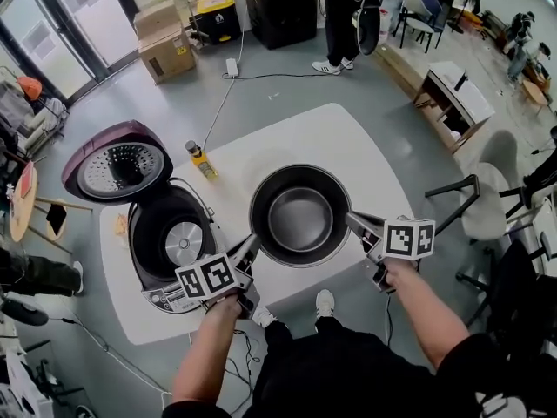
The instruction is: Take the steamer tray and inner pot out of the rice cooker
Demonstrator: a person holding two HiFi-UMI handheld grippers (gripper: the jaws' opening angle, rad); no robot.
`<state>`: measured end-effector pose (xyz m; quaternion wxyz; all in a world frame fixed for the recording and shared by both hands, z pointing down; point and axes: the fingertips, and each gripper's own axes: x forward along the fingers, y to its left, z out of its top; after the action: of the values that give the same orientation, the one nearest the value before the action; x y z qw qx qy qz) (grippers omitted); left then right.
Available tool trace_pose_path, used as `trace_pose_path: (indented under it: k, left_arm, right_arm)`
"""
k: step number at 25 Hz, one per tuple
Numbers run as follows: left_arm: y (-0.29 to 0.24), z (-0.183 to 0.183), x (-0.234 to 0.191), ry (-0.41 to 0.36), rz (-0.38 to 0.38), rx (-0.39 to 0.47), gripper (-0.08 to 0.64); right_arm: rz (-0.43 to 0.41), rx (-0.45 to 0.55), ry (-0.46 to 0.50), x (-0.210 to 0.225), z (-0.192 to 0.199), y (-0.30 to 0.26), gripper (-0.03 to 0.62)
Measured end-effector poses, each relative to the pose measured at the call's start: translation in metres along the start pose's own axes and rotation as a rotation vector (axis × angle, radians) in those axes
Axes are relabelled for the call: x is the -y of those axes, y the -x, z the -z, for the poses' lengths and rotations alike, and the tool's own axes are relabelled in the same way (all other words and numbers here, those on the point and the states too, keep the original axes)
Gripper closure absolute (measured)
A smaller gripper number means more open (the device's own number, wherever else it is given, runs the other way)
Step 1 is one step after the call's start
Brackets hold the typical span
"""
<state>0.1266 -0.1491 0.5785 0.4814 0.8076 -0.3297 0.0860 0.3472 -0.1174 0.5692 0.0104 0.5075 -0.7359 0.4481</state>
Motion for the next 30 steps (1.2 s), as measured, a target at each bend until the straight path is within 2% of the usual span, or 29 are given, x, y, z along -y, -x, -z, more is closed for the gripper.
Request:
trace_pose_path:
  k: [7, 14, 19, 25, 28, 29, 30]
  left_arm:
    - [-0.012, 0.038, -0.014, 0.03, -0.029, -0.039, 0.534]
    - [-0.019, 0.065, -0.028, 0.046, -0.064, -0.078, 0.532]
    - [-0.024, 0.074, -0.039, 0.06, -0.083, -0.088, 0.532]
    - [-0.029, 0.076, -0.046, 0.04, -0.094, -0.081, 0.528]
    - [-0.031, 0.074, -0.045, 0.028, -0.095, -0.071, 0.52]
    - [-0.031, 0.075, -0.045, 0.017, -0.104, -0.073, 0.511]
    - [-0.03, 0.075, -0.045, 0.0, -0.117, -0.076, 0.481]
  right_arm:
    - [0.017, -0.037, -0.053, 0.028, 0.034, 0.003, 0.563]
    - [0.02, -0.068, -0.053, 0.041, 0.054, 0.002, 0.561]
    - [0.013, -0.093, -0.056, 0.05, 0.065, -0.004, 0.559]
    - [0.041, -0.1, -0.077, 0.065, 0.077, -0.015, 0.558]
    - [0.055, -0.098, -0.049, 0.069, 0.077, -0.017, 0.552]
    - [0.066, -0.099, -0.028, 0.07, 0.077, -0.017, 0.544]
    - [0.079, -0.098, -0.005, 0.071, 0.075, -0.017, 0.488]
